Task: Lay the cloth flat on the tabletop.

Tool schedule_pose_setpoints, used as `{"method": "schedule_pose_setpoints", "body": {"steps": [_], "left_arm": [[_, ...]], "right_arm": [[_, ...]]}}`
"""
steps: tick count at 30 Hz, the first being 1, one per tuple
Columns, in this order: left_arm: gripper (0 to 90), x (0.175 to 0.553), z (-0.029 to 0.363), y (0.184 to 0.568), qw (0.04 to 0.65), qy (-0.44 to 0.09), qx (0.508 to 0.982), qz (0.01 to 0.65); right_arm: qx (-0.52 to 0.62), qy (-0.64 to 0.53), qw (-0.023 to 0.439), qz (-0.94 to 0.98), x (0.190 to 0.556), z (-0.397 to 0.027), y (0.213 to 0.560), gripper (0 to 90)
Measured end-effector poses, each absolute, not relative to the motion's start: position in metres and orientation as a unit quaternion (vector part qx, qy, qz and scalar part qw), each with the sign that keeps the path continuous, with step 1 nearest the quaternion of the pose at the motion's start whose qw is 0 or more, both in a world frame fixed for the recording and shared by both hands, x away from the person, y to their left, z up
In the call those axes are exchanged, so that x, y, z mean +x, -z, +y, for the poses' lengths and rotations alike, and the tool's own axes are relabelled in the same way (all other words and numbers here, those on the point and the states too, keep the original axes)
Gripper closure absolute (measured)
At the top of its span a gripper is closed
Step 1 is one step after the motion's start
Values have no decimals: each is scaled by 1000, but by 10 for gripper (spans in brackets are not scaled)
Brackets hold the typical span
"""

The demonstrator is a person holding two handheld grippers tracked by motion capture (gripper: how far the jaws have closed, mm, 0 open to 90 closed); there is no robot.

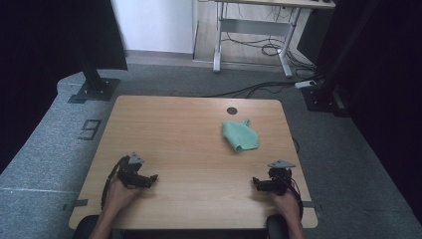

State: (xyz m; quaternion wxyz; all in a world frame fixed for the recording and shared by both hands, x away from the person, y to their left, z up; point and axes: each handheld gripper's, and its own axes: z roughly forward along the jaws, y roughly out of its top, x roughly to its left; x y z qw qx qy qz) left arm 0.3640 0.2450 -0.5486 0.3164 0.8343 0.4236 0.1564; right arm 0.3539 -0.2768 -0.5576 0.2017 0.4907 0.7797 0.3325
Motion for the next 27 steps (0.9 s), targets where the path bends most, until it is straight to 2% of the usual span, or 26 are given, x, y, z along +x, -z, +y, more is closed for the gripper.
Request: {"method": "schedule_pose_setpoints", "body": {"steps": [27], "left_arm": [[0, 365, 243, 549, 315, -159, 831, 430]], "right_arm": [[482, -331, 194, 788, 358, -278, 556, 0]]}}
